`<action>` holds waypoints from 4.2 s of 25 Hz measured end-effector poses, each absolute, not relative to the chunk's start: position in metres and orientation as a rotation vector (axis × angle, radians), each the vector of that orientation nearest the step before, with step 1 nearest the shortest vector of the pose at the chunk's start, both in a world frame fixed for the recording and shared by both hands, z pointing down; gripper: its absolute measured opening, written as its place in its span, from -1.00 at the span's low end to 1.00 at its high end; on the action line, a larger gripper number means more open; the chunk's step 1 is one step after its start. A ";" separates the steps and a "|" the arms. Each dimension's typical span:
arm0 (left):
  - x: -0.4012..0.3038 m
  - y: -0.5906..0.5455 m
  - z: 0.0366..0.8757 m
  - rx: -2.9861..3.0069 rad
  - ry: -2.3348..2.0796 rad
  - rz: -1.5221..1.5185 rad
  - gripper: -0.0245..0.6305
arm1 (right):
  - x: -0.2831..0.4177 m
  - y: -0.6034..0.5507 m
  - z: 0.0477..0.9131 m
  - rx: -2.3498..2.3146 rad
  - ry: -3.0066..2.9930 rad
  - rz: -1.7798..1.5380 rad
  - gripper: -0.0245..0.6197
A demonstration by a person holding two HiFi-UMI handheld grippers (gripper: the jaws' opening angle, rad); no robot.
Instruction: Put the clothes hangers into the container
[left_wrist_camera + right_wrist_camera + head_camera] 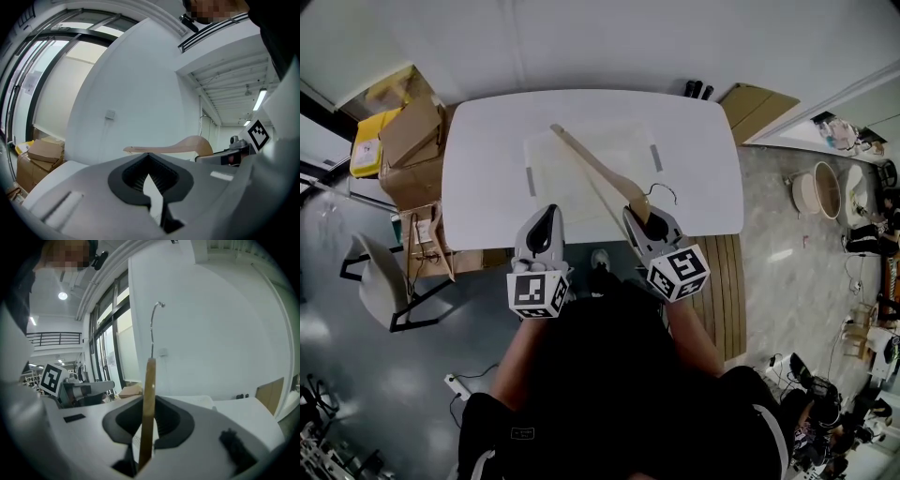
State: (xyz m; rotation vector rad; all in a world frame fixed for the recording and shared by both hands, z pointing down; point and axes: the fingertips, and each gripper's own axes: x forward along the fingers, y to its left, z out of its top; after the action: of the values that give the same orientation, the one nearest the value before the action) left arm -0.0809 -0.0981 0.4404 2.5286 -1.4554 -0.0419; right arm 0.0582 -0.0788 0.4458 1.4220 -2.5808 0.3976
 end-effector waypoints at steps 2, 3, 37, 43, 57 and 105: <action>-0.078 -0.105 0.441 2.516 -1.463 -0.041 -0.92 | 0.061 -0.086 0.446 1.397 -2.585 0.401 -0.74; -0.077 -0.108 0.443 2.510 -1.472 -0.037 -0.92 | 0.062 -0.089 0.446 1.382 -2.587 0.403 -0.74; -0.051 -0.151 0.475 2.367 -1.609 0.030 -0.92 | 0.075 -0.149 0.493 0.917 -2.564 0.338 -0.74; -0.051 -0.159 0.479 2.349 -1.623 0.036 -0.92 | 0.073 -0.157 0.502 0.873 -2.551 0.352 -0.74; -0.056 -0.171 0.483 2.327 -1.647 0.060 -0.92 | 0.066 -0.173 0.525 0.799 -2.495 0.375 -0.74; -0.068 -0.191 0.494 2.280 -1.651 0.083 -0.92 | 0.038 -0.210 0.583 0.626 -2.218 0.397 -0.74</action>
State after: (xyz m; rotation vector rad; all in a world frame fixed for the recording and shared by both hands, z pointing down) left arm -0.0677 -0.1910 0.4937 2.2804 -1.6511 0.0832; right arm 0.0376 -0.2096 0.5829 0.6261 -2.2183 0.3972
